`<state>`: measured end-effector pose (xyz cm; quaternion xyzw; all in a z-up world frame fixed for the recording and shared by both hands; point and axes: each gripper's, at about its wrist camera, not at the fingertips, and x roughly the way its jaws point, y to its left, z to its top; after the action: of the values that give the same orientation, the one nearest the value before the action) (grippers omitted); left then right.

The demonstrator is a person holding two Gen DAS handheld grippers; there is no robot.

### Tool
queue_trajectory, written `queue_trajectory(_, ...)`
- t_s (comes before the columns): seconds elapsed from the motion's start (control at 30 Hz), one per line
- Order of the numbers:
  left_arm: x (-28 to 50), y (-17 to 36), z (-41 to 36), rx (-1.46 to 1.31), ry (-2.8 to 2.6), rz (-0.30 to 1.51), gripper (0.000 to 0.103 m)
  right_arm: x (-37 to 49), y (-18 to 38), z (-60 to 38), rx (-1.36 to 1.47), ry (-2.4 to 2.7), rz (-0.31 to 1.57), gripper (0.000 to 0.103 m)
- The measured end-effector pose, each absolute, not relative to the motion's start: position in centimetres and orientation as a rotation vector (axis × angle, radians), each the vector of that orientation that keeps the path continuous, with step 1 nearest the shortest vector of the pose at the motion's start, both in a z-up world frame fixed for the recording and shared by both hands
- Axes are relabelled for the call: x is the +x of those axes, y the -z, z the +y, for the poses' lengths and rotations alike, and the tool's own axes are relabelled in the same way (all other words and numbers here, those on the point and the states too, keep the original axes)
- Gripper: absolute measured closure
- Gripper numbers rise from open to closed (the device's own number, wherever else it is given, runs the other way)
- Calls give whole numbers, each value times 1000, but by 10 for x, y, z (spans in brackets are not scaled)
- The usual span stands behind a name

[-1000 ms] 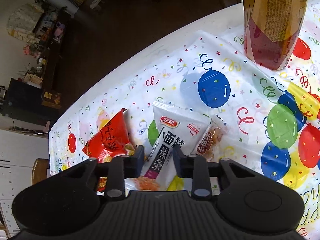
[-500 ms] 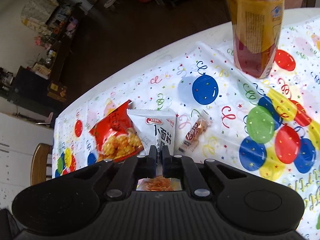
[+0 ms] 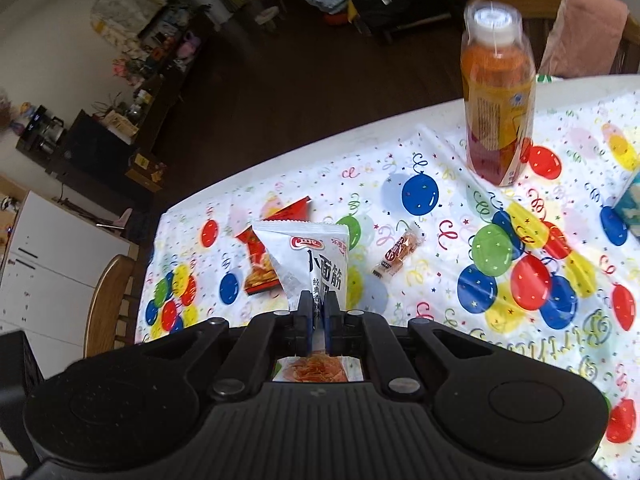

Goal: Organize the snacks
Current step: 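Carry the white packet and yellow candy over the white box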

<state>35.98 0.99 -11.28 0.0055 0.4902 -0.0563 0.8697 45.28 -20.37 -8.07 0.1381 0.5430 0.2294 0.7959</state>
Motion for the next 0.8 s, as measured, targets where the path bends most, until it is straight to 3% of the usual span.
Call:
queue_trajectory(0.4, 306, 68, 16, -36, 118, 980, 74, 385, 31, -223, 240, -514, 1108, 98)
queue_trajectory(0.8, 234, 51, 10, -44, 192, 965, 74, 300, 18, -232, 160, -547, 1111, 98)
